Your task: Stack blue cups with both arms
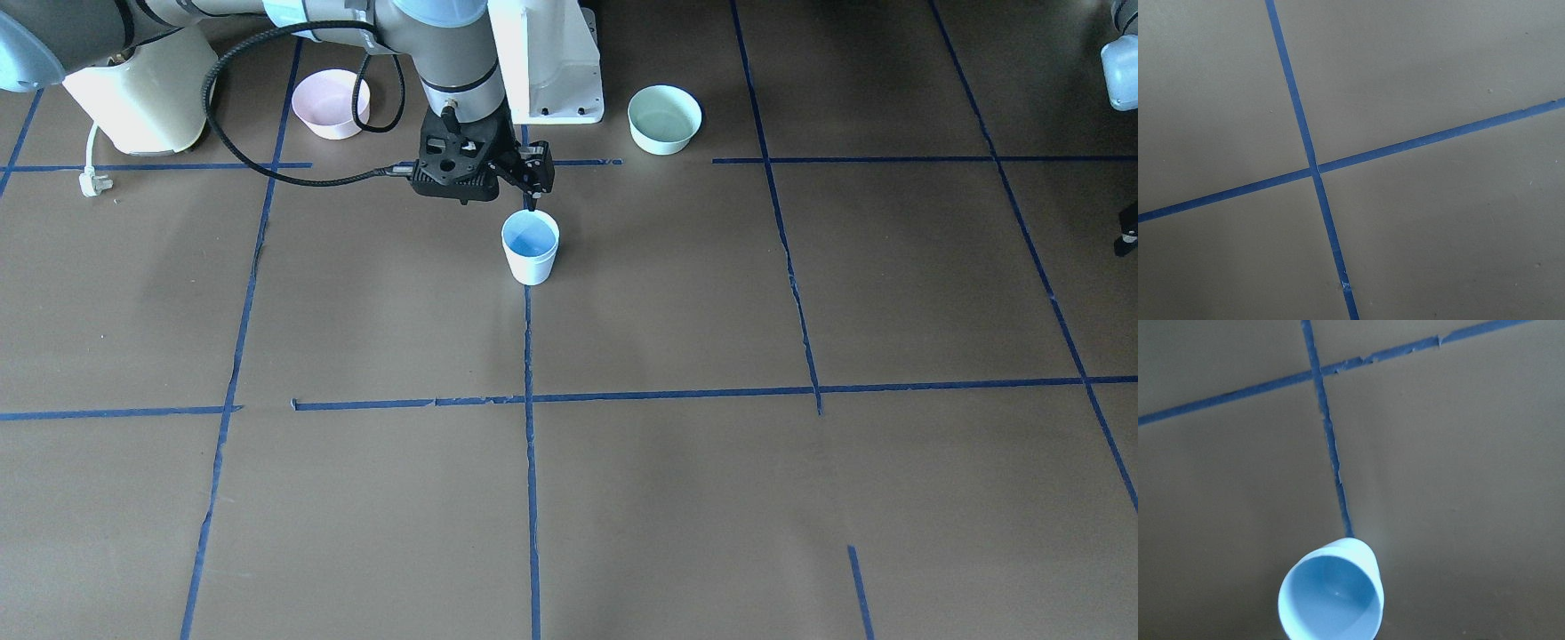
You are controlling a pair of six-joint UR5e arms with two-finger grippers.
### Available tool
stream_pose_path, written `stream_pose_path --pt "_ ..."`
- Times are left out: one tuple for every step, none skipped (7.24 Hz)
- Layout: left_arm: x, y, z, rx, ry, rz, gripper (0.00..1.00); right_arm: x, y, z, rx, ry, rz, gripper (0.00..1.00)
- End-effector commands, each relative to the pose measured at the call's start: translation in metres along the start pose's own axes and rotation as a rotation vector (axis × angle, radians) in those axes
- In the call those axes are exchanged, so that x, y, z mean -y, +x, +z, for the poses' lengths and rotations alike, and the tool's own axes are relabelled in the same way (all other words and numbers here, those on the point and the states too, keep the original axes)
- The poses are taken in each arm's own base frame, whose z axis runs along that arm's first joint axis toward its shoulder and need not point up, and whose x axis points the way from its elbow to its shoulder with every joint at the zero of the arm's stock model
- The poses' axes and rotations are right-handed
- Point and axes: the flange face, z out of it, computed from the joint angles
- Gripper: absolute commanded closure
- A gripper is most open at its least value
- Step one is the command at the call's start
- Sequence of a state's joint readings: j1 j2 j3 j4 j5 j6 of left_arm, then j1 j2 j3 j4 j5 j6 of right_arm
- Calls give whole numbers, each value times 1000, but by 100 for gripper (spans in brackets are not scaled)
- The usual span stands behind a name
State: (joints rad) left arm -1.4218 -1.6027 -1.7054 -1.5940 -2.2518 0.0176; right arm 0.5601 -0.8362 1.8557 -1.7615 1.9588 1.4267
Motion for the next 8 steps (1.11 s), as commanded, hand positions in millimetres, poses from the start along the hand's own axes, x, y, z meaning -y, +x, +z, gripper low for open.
stream_pose_path --pt "-7 -35 1 -23 -2 -3 0 52 89 -60 9 93 -109 0" --pt "-11 -48 4 -46 -7 -3 0 82 144 -72 -25 94 -177 0" --pt "-18 -64 8 -70 -11 -4 0 109 199 -81 -54 79 -237 0" --pt "-22 -72 7 -81 -7 -7 0 132 255 -86 -88 60 -287 0" --pt "-28 -79 10 -82 -15 -23 0 146 308 -91 -113 36 -318 0" --pt "-40 -95 16 -83 -27 -58 0 166 370 -94 -160 19 -386 0" --pt "-46 -100 18 -84 -33 -76 0 189 427 -107 -156 -2 -413 0" --pt "-50 -108 12 -80 -25 -100 0 203 488 -115 -110 -41 -414 0"
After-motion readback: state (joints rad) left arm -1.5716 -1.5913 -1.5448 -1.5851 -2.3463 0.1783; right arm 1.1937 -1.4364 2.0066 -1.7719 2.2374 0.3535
